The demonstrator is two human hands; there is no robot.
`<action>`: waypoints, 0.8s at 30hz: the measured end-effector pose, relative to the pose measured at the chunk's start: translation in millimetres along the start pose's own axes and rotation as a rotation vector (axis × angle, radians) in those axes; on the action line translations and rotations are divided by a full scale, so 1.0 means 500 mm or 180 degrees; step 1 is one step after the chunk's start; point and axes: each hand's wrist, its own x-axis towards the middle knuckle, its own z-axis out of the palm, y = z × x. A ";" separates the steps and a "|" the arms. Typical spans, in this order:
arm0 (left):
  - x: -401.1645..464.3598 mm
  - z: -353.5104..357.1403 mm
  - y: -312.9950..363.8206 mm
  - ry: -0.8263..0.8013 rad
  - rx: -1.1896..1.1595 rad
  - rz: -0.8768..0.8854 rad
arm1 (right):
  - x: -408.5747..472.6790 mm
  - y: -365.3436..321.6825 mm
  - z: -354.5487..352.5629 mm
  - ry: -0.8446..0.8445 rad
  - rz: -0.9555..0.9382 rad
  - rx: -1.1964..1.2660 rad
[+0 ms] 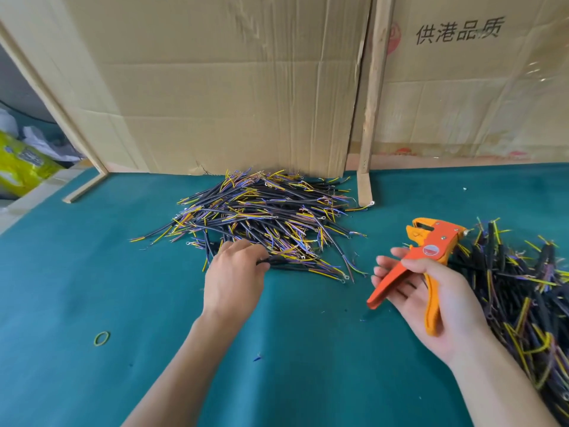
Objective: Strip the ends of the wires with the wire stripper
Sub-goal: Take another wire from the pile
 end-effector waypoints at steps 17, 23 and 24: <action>-0.044 0.097 0.211 0.0064 -0.4375 -0.1242 | -0.016 0.010 0.013 -0.0890 0.0550 -0.0680; -0.043 0.109 0.211 0.0124 -0.4300 -0.0978 | -0.006 -0.001 -0.001 -0.0869 0.0352 -0.0520; -0.039 0.109 0.208 0.0157 -0.4295 -0.0987 | -0.005 -0.003 -0.003 -0.0927 0.0382 -0.0580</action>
